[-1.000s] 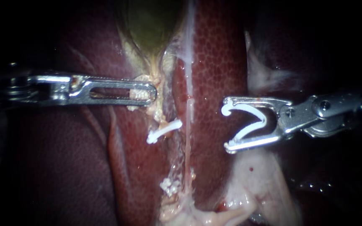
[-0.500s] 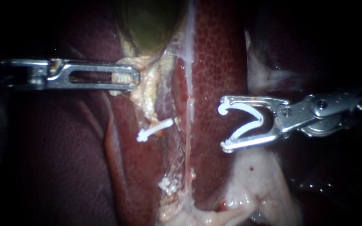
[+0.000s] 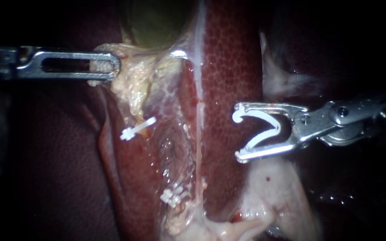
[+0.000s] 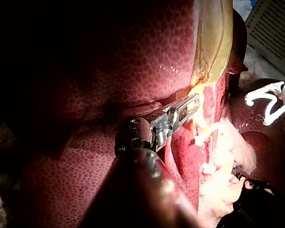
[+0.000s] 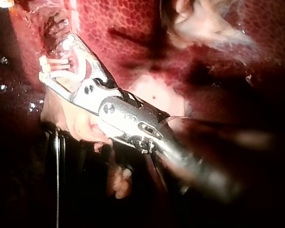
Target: Clipping first clip right tube
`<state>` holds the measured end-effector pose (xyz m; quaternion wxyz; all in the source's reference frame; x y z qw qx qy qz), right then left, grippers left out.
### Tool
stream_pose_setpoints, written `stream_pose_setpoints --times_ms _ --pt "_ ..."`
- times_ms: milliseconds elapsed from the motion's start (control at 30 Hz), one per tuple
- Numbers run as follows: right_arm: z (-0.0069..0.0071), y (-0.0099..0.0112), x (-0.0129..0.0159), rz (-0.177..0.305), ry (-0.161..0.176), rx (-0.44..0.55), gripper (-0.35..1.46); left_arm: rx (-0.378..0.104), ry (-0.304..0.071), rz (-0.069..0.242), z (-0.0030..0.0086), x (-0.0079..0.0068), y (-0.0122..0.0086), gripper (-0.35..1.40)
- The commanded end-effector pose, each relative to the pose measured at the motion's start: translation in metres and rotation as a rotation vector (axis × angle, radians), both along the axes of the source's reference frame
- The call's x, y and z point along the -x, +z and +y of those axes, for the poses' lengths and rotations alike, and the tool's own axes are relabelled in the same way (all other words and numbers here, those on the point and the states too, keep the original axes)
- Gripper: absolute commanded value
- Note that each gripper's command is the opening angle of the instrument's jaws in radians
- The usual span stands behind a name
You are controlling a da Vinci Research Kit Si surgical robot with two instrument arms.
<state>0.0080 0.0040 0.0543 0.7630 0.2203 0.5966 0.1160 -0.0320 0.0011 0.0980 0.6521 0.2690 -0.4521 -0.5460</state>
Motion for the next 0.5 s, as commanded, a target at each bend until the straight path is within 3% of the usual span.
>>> stream_pose_setpoints --times_ms 33,300,500 --pt "0.0 0.0 0.0 0.0 0.0 0.0 0.6 0.0 -0.001 0.001 0.0 0.0 0.0 -0.35" --pt "-0.0004 0.0003 -0.0002 0.0 -0.001 0.003 0.6 0.0 -0.002 0.001 0.0 0.0 0.0 -0.35" --pt "-0.002 0.0022 -0.0009 -0.001 -0.017 0.004 0.6 0.0 -0.002 0.001 -0.0001 0.0 0.0 -0.35"
